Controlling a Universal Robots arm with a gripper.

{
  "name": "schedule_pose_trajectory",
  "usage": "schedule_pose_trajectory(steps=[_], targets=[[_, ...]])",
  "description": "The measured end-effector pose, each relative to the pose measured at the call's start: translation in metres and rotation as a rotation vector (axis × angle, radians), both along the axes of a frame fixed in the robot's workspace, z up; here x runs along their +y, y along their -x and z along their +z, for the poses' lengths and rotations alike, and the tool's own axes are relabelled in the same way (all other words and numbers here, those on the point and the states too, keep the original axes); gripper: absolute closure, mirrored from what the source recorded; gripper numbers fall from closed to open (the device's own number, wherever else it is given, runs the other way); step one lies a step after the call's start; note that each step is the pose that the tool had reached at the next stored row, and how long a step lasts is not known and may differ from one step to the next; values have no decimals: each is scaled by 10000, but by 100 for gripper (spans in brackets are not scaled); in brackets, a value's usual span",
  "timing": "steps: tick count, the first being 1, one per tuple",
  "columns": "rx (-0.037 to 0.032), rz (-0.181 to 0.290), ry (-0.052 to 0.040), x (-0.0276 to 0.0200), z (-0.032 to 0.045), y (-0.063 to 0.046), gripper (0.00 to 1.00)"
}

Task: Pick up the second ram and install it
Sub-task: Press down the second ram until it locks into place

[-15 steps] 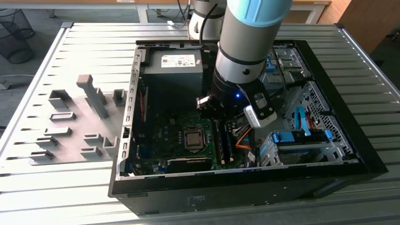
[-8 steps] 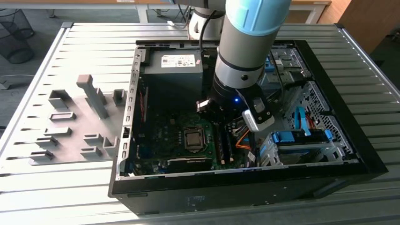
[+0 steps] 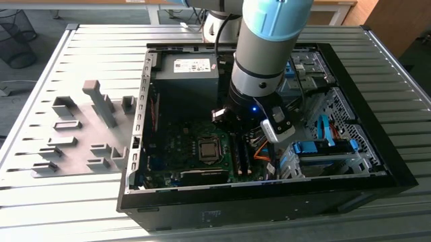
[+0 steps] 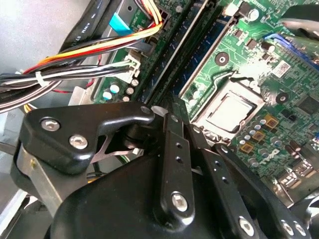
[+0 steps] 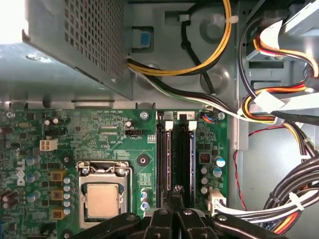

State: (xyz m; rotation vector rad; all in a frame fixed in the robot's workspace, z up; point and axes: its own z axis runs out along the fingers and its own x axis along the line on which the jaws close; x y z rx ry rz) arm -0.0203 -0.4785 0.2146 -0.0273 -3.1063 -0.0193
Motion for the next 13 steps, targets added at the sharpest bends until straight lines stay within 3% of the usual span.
schedule_pose_trajectory(steps=[2, 6, 13], targets=[[-18, 0, -51, 5, 40, -2, 90], [-7, 0, -49, -1, 214, 0, 90], [-5, 0, -78, -1, 225, 1, 90]])
